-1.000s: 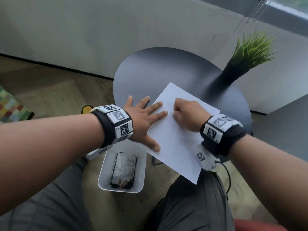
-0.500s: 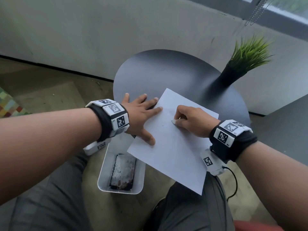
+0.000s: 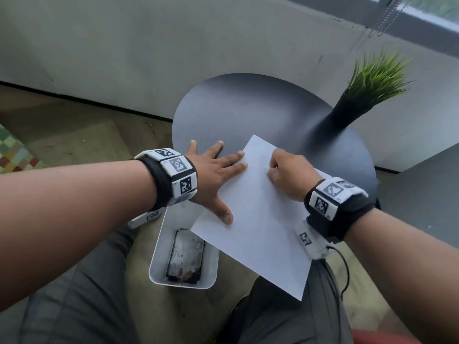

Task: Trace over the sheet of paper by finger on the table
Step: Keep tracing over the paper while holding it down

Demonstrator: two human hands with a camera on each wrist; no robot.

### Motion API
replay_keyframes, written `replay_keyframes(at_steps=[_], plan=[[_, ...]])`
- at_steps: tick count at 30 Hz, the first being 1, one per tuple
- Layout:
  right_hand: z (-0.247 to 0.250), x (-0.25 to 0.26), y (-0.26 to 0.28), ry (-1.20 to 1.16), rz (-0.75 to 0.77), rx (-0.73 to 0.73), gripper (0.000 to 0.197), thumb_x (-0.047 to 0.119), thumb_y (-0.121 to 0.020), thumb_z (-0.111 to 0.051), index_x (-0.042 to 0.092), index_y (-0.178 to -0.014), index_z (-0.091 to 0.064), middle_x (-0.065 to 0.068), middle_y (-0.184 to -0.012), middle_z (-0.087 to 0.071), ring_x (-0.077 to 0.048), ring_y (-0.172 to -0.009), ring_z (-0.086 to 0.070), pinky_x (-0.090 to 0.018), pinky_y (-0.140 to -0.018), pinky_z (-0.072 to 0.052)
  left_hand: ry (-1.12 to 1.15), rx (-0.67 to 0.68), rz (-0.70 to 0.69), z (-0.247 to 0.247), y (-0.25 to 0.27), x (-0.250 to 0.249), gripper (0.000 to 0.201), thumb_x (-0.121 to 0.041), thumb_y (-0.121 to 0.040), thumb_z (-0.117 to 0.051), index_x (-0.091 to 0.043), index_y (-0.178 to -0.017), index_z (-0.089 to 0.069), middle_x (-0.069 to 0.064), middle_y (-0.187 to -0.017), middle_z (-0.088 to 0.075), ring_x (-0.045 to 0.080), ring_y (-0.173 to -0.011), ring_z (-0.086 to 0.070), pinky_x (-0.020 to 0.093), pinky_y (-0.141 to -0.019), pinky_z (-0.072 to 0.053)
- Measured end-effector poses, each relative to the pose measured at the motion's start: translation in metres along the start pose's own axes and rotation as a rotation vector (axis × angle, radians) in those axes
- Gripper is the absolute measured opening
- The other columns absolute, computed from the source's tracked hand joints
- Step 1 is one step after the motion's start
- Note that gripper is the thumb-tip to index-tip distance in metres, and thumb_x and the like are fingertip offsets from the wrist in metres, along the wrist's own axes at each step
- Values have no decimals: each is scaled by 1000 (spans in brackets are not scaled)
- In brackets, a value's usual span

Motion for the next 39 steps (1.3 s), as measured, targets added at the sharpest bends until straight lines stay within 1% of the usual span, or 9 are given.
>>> replay_keyframes(at_steps=[5, 11, 17, 21, 27, 32, 34, 37, 39], plan=[[-33, 92, 50, -10, 442, 166, 8, 20, -90, -52, 16, -95, -58, -9, -90, -67, -28, -78, -53, -35, -70, -43, 4, -8, 12, 0, 0, 2, 143, -104, -49, -46, -36, -157, 16, -22, -163, 25, 27, -154, 19, 76, -112, -7], [2, 37, -13, -4, 9, 19, 19, 24, -84, -57, 7, -86, -67, -10, -94, -70, -31, -90, -65, -29, -74, -49, 10, -3, 24, 2, 2, 3, 142, -102, -51, -48, -34, -157, 18, -21, -163, 25, 24, -154, 19, 73, -115, -5], [-21, 80, 13, -86, 152, 196, 14, 23, -85, -60, 13, -76, -63, -3, -73, -60, -25, -72, -59, -29, -63, -47, 12, -5, 15, 3, 2, 1, 140, -101, -51, -52, -38, -157, 13, -19, -165, 23, 29, -154, 16, 76, -113, -7], [7, 33, -16, -41, -28, 30, 9, 23, -86, -61, 15, -87, -63, -8, -100, -67, -29, -97, -62, -30, -77, -47, 3, 14, 30, 2, 1, 0, 142, -101, -53, -52, -33, -157, 18, -19, -164, 24, 27, -154, 17, 76, -112, -7], [-33, 81, 42, -36, 336, 271, 10, 25, -86, -61, 16, -91, -62, -1, -89, -68, -22, -84, -61, -32, -72, -47, 5, 40, 46, 5, 2, -2, 145, -99, -52, -56, -32, -159, 16, -17, -165, 24, 30, -154, 17, 79, -111, -11], [7, -2, -3, -73, -53, 19, 15, 30, -87, -62, 15, -88, -60, -1, -91, -65, -24, -90, -59, -30, -72, -44, -2, 71, 60, 4, 2, -3, 142, -98, -53, -58, -38, -157, 18, -16, -165, 24, 32, -154, 18, 78, -110, -12], [0, 6, 5, -63, -19, -19, 12, 28, -89, -57, 16, -88, -55, -4, -95, -64, -27, -91, -58, -33, -75, -44, -9, 77, 58, 5, 1, -4, 140, -97, -53, -60, -41, -156, 18, -15, -165, 24, 33, -153, 17, 79, -110, -13], [-30, 52, 36, -48, 229, 196, 10, 27, -89, -58, 17, -88, -56, 1, -88, -61, -21, -83, -56, -31, -69, -41, -22, 81, 65, 7, 1, -5, 140, -95, -53, -62, -41, -156, 17, -14, -166, 23, 34, -154, 16, 79, -109, -15], [-29, 43, 31, -89, 198, 275, 14, 31, -86, -65, 19, -85, -57, 6, -81, -60, -17, -76, -55, -29, -66, -43, -32, 98, 74, 7, 0, -5, 141, -95, -53, -62, -42, -155, 18, -14, -166, 23, 34, -153, 17, 80, -109, -15]])
Point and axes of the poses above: each hand's wrist, its own y-axis away from the middle knuckle, its own z-axis out of the back of the hand, x = y × z, the point moved 10 cm from there along -y, towards the middle knuckle
